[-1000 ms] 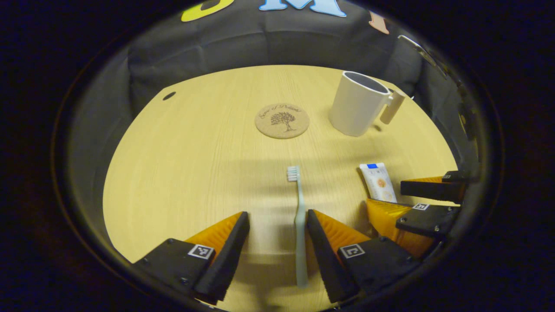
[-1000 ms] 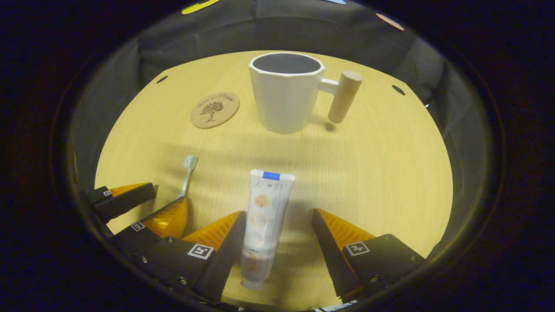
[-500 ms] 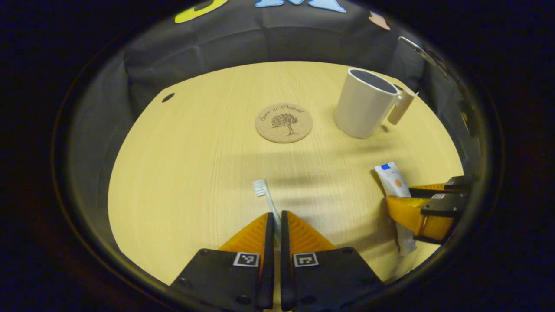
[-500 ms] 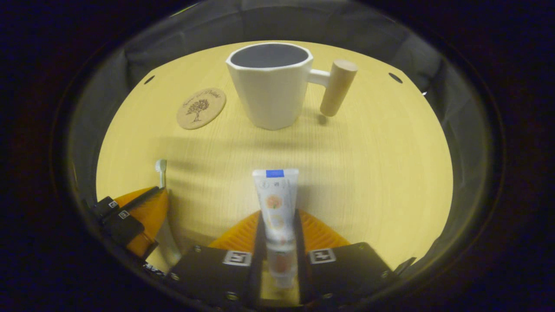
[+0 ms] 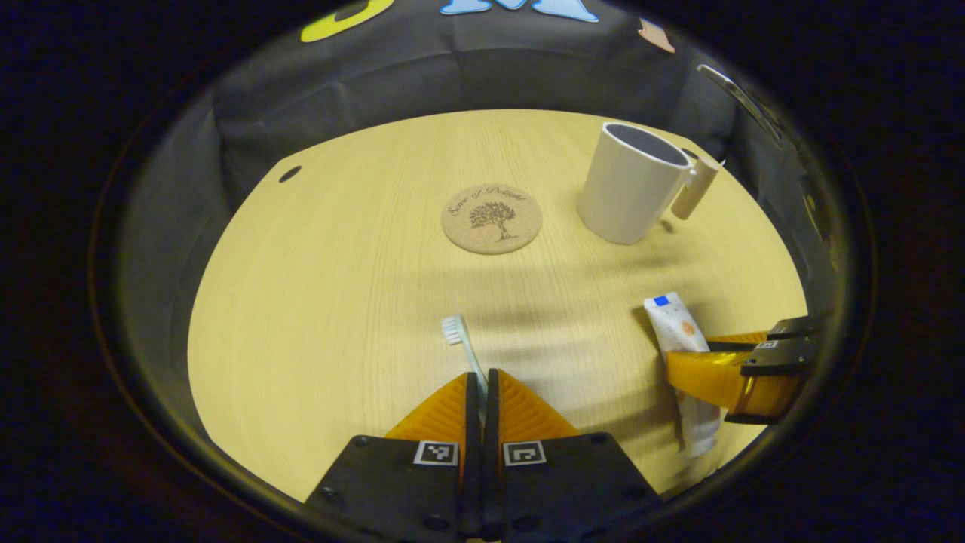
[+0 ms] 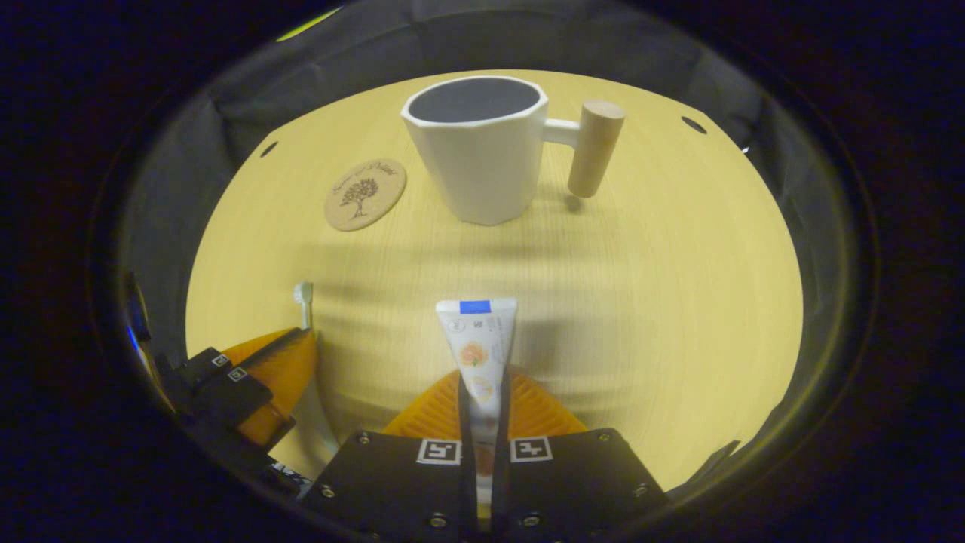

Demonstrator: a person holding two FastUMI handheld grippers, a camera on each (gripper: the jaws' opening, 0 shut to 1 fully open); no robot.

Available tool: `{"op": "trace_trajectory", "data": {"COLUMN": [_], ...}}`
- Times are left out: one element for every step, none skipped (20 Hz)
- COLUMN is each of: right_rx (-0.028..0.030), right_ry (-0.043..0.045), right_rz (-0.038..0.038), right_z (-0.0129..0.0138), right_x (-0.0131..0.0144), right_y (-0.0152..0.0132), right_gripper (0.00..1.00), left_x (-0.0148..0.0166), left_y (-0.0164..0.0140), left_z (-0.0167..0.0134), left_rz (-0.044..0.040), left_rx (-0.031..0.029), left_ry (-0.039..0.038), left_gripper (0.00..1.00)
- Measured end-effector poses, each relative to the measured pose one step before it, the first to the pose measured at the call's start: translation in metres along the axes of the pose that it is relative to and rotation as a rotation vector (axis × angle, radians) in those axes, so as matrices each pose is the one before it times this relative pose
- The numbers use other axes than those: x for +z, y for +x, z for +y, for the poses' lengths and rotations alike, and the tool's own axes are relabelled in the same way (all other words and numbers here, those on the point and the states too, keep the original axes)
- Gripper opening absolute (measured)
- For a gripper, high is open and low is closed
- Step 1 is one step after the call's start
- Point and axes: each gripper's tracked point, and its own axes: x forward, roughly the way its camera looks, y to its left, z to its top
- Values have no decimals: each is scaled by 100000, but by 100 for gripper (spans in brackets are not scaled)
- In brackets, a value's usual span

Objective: Put the toothbrush and toothpaste on the desktop into the cup, then pick up the cup and place it on the coaster on the desktop.

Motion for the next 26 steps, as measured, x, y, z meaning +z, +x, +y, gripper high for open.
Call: {"op": "trace_trajectory", "data": {"right_rx": [867,348,300,618,1335,1080,755,205,174,285,306,500,585,728,960,745,703,749,635,751,719,688,616,504,708,567], "right_ry": [791,-193,-680,241,887,1010,743,199,117,173,653,629,652,543,421,266,186,274,423,556,465,286,255,551,898,729], "right_rz": [-499,-1669,-2426,-2287,-2321,-2186,-2245,-2401,-2288,-1831,-2053,-1814,-2195,-2201,-2421,-2261,-2441,-2921,-2838,-2656,-2749,-2754,-2615,-2650,-2576,-1656], "right_z": [3,-136,-115,-7,115,18,14,-8,-142,35,-11,71,127,196,263,188,235,271,145,291,249,131,168,267,155,124], "right_x": [-29,210,341,463,429,496,524,459,717,540,652,764,860,896,907,1094,1072,1283,1234,1326,1281,1224,1371,1220,994,988], "right_y": [-223,-274,-303,-655,-739,-793,-778,-634,-597,-661,-514,-492,-524,-380,-298,-244,-209,-94,53,134,169,61,419,537,603,606], "right_gripper": [9,10,9,9,10,9,9,9,9,9,9,9,9,9,9,9,9,9,9,9,9,9,9,9,9,9], "left_x": [536,702,976,686,1159,1139,1118,1023,923,900,997,868,914,821,989,910,1055,893,1027,1142,1072,1359,1141,1145,971,446], "left_y": [-197,-423,-552,-1127,-1158,-1686,-1304,-856,-879,-667,-797,-429,-467,-194,-315,121,-117,-147,-221,-269,-407,-163,-209,-155,-109,-44], "left_z": [91,97,426,1010,696,1117,909,810,654,69,418,29,179,-201,-129,-148,55,85,-40,-129,33,-154,-39,-201,63,80], "left_rz": [-2084,-3123,-3653,-3065,-3308,-2895,-2798,-2507,-1807,-1698,-1518,-1403,-1342,-1179,-1423,-1527,-2023,-2148,-2172,-2204,-2468,-2361,-2213,-1831,-1527,-1055], "left_rx": [356,601,575,19,-266,-1,315,23,-15,-785,-919,-943,-481,-951,-1974,-1230,-617,-850,-608,-1447,-945,-1291,-1050,-990,-137,-443], "left_ry": [123,772,838,-10,-1001,-1118,-801,-294,-436,-930,-1610,-1680,-1345,-1117,-1136,-663,-261,106,245,-14,-109,-47,39,143,357,204], "left_gripper": [7,7,7,8,8,7,7,7,7,7,7,7,7,7,7,7,7,7,7,7,7,7,7,7,7,7]}}
